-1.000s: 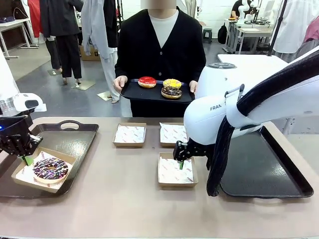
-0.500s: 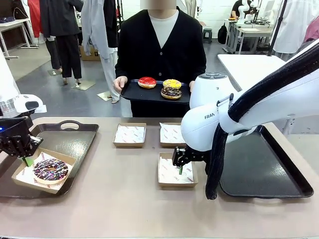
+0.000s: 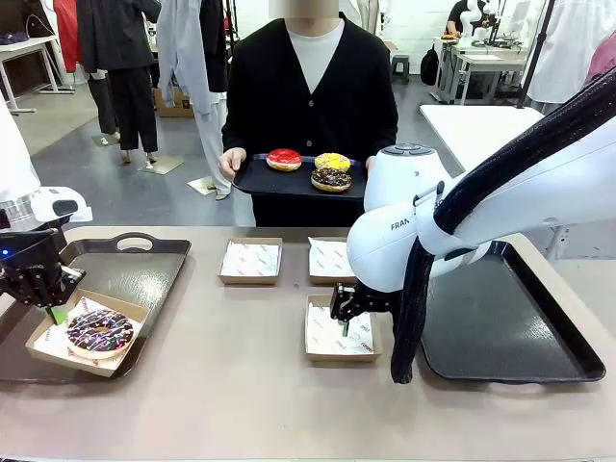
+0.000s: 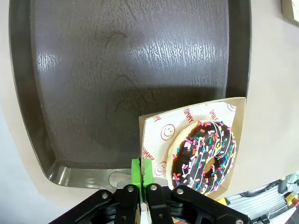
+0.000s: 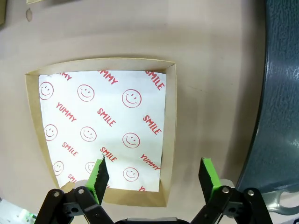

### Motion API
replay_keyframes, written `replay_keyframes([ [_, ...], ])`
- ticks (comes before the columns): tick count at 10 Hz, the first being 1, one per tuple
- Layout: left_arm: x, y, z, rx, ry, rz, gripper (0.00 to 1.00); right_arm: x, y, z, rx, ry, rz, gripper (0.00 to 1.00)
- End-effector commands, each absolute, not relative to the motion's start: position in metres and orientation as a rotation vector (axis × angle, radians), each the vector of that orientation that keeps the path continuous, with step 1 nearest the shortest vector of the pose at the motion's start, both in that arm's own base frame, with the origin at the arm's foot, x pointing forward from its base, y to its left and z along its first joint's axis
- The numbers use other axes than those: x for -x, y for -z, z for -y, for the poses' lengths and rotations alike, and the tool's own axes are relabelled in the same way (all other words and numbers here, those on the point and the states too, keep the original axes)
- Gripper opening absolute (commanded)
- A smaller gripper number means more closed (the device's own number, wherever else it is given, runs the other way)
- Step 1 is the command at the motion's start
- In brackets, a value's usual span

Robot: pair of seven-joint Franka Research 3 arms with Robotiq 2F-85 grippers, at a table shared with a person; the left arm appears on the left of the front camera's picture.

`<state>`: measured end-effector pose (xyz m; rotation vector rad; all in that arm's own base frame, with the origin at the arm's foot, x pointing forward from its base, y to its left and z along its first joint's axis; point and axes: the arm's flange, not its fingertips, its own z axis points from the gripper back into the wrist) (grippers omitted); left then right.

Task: Individually package the donuts and arrange them on the tray.
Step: Place the picked Paper togo box on the Handle tray while simultaneously picking up another Paper togo box from the table with the other hand.

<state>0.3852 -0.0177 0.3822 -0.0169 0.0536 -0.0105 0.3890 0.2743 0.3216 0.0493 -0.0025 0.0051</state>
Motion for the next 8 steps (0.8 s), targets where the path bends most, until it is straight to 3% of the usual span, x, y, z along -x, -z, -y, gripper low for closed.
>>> replay_keyframes([
  [1,-0.391,-0.377,0.016,0.009,-0.006,-0.046,0.01,-0.396,-0.317,-0.283,-0.037,0.015,0.021,1.0],
  [8,-0.409,-0.367,0.028,-0.041,-0.032,-0.055,0.01,-0.397,-0.315,-0.279,-0.046,0.023,0.014,1.0],
])
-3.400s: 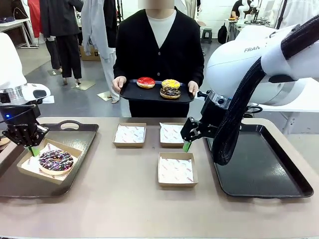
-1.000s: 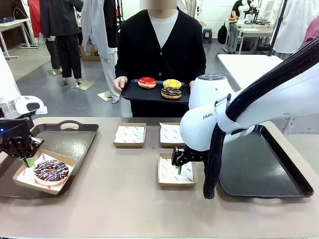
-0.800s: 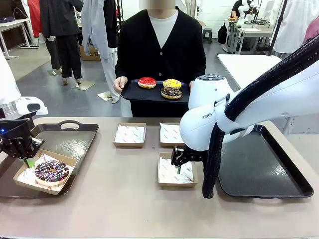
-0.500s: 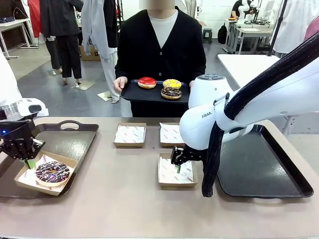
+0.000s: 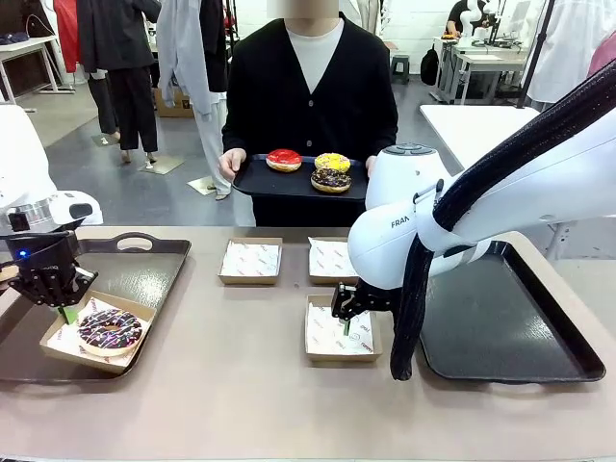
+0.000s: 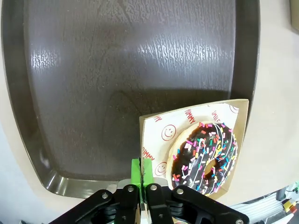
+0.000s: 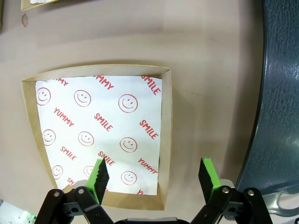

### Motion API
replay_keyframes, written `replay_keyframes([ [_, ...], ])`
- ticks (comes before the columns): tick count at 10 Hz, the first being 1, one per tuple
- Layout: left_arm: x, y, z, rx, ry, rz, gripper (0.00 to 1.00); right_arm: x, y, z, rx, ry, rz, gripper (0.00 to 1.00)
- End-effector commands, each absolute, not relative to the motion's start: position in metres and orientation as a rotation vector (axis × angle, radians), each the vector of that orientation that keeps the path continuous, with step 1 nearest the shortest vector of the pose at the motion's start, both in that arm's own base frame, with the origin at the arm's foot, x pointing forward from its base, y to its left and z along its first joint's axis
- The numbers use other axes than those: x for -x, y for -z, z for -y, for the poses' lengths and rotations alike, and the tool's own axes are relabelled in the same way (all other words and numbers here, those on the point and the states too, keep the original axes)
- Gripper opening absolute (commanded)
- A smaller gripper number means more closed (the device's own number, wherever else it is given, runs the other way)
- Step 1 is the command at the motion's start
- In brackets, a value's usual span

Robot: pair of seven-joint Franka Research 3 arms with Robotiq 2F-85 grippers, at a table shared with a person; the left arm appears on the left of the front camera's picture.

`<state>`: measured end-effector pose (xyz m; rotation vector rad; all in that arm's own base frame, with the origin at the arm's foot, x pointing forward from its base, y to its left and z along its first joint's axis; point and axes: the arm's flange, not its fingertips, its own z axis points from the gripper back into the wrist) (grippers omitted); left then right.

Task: Individually package the donuts and arrange them on the tray.
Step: Place the picked Paper togo box on the Handle tray while simultaneously picking up another Paper togo box from the table with the other hand.

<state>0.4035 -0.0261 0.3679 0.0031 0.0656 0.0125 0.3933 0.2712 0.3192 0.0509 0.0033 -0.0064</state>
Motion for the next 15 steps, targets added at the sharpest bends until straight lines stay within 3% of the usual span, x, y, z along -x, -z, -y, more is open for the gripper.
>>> replay_keyframes([
  [1,-0.4118,-0.3652,0.0286,-0.041,-0.034,-0.055,0.01,-0.3988,-0.3147,-0.2776,-0.046,0.022,0.016,0.98],
  [2,-0.4119,-0.3654,0.0289,-0.04,-0.038,-0.056,0.01,-0.3983,-0.3145,-0.2775,-0.047,0.021,0.015,0.91],
  [4,-0.4123,-0.3653,0.0297,-0.044,-0.038,-0.053,0.01,-0.3989,-0.3138,-0.2768,-0.045,0.022,0.019,0.34],
  [5,-0.4126,-0.3648,0.0291,-0.038,-0.034,-0.054,0.28,-0.3985,-0.3133,-0.2767,-0.045,0.02,0.018,0.06],
  [6,-0.4129,-0.3641,0.0299,-0.037,-0.03,-0.053,0.54,-0.3985,-0.313,-0.277,-0.043,0.019,0.019,0.0],
  [7,-0.4129,-0.3639,0.0301,-0.036,-0.028,-0.055,0.8,-0.3984,-0.3131,-0.2765,-0.04,0.02,0.017,0.0],
  [8,-0.4127,-0.3645,0.0296,-0.036,-0.027,-0.057,1.0,-0.3981,-0.3142,-0.2757,-0.039,0.023,0.02,0.0],
  [10,-0.4126,-0.3638,0.0287,-0.039,-0.023,-0.066,1.0,-0.3978,-0.3147,-0.275,-0.029,0.037,0.022,0.0],
  [11,-0.4127,-0.3635,0.0287,-0.039,-0.022,-0.068,0.87,-0.3979,-0.3144,-0.2746,-0.026,0.042,0.02,0.0],
  [13,-0.4122,-0.364,0.0277,-0.035,-0.02,-0.069,1.0,-0.3973,-0.3144,-0.2742,-0.022,0.047,0.025,0.0],
  [15,-0.4113,-0.3654,0.0271,-0.024,-0.012,-0.073,1.0,-0.3963,-0.3148,-0.2734,-0.014,0.05,0.027,0.0],
])
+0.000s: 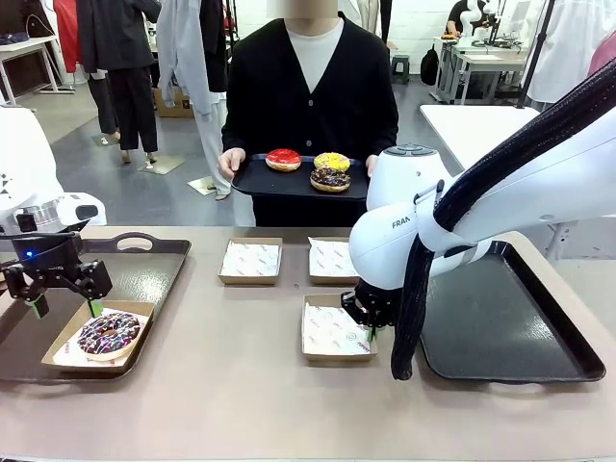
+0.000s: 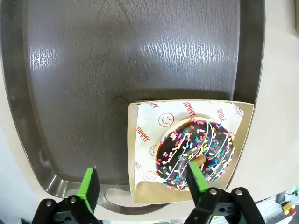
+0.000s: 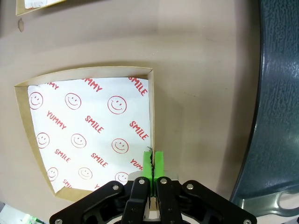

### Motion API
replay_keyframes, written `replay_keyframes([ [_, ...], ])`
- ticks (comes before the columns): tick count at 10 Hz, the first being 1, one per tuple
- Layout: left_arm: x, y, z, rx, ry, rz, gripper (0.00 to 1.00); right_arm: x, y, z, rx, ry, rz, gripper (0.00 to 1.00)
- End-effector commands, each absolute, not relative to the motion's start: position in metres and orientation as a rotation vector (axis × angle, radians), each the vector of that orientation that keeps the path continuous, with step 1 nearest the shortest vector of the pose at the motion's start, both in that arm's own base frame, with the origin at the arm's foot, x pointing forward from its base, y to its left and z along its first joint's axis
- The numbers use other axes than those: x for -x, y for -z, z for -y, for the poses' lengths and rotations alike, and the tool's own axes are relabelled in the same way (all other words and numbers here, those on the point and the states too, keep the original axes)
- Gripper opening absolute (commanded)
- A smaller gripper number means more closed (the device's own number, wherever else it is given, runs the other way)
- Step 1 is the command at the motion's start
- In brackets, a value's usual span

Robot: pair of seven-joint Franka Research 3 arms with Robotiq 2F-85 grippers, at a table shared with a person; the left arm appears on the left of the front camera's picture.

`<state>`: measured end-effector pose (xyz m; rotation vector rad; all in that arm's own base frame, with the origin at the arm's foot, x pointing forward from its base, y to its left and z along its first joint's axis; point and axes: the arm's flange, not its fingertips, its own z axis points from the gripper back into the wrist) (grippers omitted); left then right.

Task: Individually package the donuts and arrange them on the tray.
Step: Place the picked Paper togo box on the Handle tray while simultaneously picking up another Paper togo box from the table with the other hand.

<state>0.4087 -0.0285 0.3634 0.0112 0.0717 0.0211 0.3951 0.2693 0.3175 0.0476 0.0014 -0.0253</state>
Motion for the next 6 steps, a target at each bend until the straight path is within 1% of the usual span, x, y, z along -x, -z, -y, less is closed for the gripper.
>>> replay_keyframes([
  [1,-0.41,-0.368,0.026,-0.016,-0.008,-0.071,1.0,-0.394,-0.317,-0.272,-0.006,0.053,0.028,0.0],
  [2,-0.408,-0.371,0.026,-0.002,0.001,-0.072,1.0,-0.391,-0.323,-0.27,-0.009,0.059,0.027,0.0],
  [3,-0.406,-0.375,0.024,0.045,0.029,-0.088,1.0,-0.384,-0.335,-0.267,-0.017,0.056,0.008,0.0],
  [4,-0.402,-0.382,0.022,0.108,0.059,-0.087,1.0,-0.375,-0.355,-0.261,-0.012,0.051,0.023,0.0],
  [5,-0.396,-0.398,0.014,0.271,0.103,-0.084,1.0,-0.365,-0.381,-0.255,-0.002,0.035,0.021,0.0],
  [6,-0.39,-0.413,0.002,0.431,0.146,-0.045,1.0,-0.361,-0.404,-0.246,0.009,0.051,0.039,0.0],
])
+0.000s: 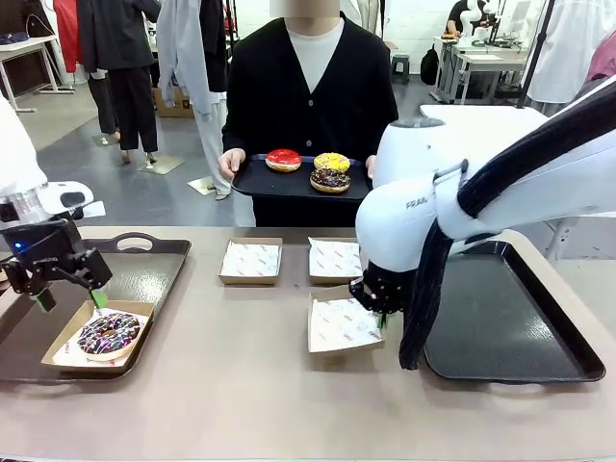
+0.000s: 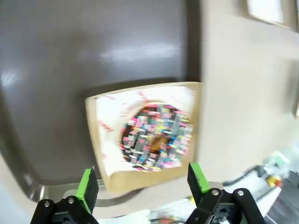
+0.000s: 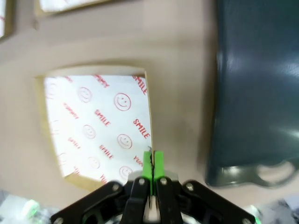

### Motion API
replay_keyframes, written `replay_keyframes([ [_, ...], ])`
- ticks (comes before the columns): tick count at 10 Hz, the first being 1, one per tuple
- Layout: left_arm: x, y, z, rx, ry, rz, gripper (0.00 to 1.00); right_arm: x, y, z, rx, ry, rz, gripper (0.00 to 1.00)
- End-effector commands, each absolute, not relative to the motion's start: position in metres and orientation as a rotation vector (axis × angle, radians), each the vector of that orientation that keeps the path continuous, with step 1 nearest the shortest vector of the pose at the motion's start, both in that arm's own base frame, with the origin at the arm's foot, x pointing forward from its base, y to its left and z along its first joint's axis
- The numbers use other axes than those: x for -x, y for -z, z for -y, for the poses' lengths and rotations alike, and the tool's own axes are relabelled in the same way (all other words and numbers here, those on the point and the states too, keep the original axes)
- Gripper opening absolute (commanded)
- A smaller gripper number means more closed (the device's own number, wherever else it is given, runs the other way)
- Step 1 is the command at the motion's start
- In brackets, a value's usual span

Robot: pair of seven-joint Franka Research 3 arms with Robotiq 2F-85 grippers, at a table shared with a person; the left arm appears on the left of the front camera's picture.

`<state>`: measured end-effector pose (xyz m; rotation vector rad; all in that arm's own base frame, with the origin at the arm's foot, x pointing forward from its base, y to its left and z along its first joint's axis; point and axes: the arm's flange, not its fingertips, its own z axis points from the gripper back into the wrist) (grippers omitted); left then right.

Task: Individually package the donuts and arrange them on the tray.
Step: Place the picked Paper togo box on the Handle tray while simultaneously picking up another Paper togo box from the table with the other hand.

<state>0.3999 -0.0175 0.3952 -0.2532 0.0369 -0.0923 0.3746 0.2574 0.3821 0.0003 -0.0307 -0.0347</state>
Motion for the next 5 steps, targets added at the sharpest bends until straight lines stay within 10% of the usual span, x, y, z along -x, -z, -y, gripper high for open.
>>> replay_keyframes([
  [1,-0.383,-0.426,-0.012,0.542,0.17,0.011,1.0,-0.362,-0.426,-0.236,0.002,0.066,0.04,0.0],
  [5,-0.364,-0.442,-0.082,0.901,0.094,0.191,1.0,-0.377,-0.491,-0.219,-0.015,0.097,0.07,0.0],
])
